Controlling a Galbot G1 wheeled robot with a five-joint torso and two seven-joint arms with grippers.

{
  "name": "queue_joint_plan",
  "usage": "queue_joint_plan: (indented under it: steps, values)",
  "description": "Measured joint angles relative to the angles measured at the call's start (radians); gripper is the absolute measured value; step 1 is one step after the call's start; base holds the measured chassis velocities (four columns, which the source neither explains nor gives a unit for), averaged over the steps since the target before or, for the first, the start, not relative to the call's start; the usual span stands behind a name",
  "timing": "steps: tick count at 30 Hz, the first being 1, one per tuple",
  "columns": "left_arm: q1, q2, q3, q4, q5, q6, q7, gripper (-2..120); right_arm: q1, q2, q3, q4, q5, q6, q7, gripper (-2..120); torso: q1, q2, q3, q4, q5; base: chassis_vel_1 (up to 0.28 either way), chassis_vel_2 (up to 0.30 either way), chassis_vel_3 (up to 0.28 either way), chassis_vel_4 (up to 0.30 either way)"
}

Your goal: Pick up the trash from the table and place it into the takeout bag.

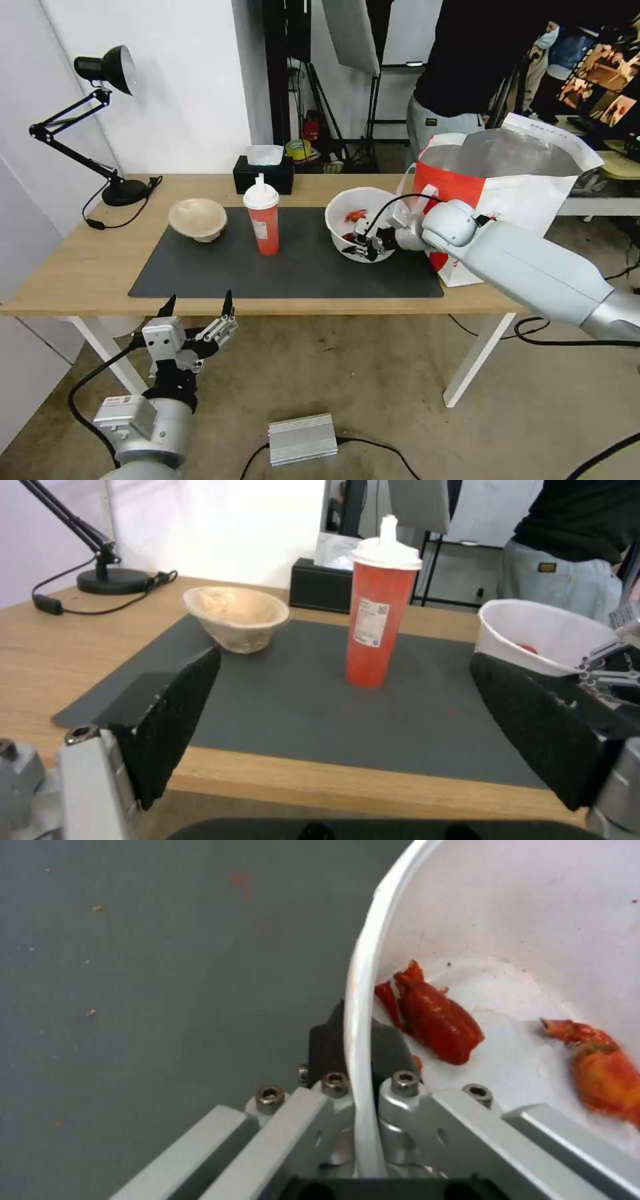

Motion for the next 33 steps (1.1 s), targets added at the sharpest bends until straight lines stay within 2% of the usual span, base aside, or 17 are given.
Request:
queue_joint_plan:
  steps: [11, 17, 26, 33]
  values:
    - [0.001, -0.001, 0.001, 0.000, 0.002, -0.002, -0.002, 100, 0.011, -0.001, 0.003, 0.006, 0.041, 0.004, 0.011, 0, 0.000, 0.000, 0.000, 0.0000, 0.0000, 0.000, 0.000, 0.000, 0.000]
    - [0.003, 0.001, 0.000, 0.000, 0.003, -0.002, -0.009, 100, 0.016, -0.002, 0.032, 0.023, 0.121, 0.009, 0.012, 0, 0.000, 0.000, 0.000, 0.0000, 0.0001, 0.000, 0.000, 0.000, 0.000]
    - [0.006, -0.001, -0.001, 0.000, 0.005, -0.003, -0.009, 100, 0.029, -0.035, 0.056, 0.107, 0.263, 0.012, 0.007, 0, 0.000, 0.000, 0.000, -0.0001, 0.0000, 0.000, 0.000, 0.000, 0.000]
    - [0.008, 0.001, -0.004, 0.000, 0.005, -0.003, -0.010, 100, 0.015, -0.074, 0.069, 0.194, 0.311, 0.012, 0.008, 0, 0.000, 0.000, 0.000, 0.0001, 0.0001, 0.000, 0.000, 0.000, 0.000]
